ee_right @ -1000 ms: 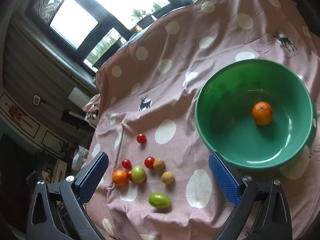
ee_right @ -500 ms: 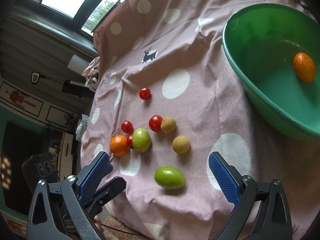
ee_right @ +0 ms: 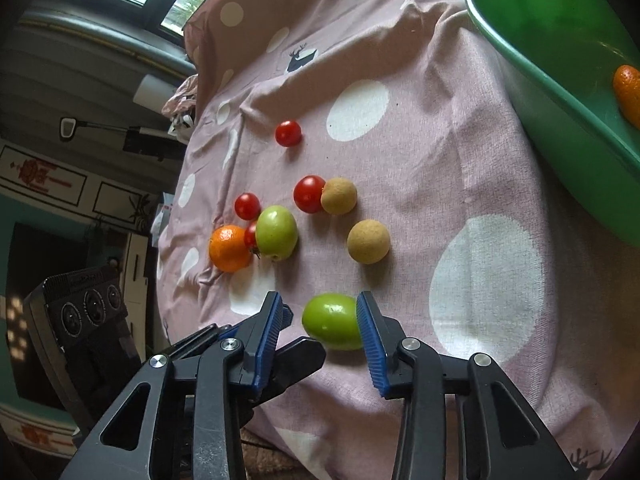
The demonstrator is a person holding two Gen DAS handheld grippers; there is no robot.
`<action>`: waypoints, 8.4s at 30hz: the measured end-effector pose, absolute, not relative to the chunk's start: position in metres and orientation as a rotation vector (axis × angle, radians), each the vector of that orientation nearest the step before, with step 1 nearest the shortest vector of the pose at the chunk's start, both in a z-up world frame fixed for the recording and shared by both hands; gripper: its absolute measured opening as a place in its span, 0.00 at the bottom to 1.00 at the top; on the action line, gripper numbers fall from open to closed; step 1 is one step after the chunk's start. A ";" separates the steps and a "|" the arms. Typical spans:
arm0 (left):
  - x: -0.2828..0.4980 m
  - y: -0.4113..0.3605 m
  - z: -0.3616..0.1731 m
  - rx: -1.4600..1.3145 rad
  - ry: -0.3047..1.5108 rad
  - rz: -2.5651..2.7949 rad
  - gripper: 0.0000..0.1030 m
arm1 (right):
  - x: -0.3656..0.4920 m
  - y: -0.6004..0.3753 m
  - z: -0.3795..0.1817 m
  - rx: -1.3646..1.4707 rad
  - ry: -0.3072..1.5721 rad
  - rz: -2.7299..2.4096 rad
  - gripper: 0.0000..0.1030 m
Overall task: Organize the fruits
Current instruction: 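Close the right gripper on the large green plum, then lift the green plum with the right gripper and carry it over the bowl, then open the right gripper to drop the green plum into the bowl, then withdraw the right gripper from the bowl toward the remaining fruits, then close the right gripper on the large orange beside the cherry tomatoes, then lift the large orange with the right gripper and move it toward the bowl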
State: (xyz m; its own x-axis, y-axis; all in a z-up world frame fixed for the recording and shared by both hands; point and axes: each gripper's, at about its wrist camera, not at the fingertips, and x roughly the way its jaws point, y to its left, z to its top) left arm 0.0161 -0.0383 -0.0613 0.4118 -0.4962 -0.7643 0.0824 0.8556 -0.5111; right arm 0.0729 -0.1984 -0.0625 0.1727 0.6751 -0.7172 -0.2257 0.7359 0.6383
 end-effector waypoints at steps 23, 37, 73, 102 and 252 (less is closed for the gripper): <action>0.025 -0.059 -0.074 -0.363 1.106 -0.369 0.49 | 0.078 -0.191 -0.078 0.367 1.311 0.636 0.41; 0.017 -0.062 -0.054 -0.321 1.027 -0.352 0.45 | 0.072 -0.189 -0.061 0.375 1.246 0.666 0.45; 0.034 -0.181 0.033 -0.029 0.751 -0.569 0.45 | 0.059 -0.315 0.012 0.580 0.856 0.526 0.45; 0.077 -0.253 0.001 -0.030 0.863 -0.768 0.42 | 0.067 -0.388 -0.015 0.702 0.863 0.255 0.45; 0.007 0.102 -0.022 -0.575 0.859 0.162 0.84 | 0.068 -0.108 -0.036 0.157 1.080 0.667 0.47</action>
State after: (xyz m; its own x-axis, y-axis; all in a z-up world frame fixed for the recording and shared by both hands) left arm 0.0066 0.1020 -0.0217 0.6512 -0.0912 -0.7534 -0.3595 0.8373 -0.4120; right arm 0.0682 -0.1077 -0.0358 0.2981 0.5734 -0.7631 -0.4259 0.7954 0.4313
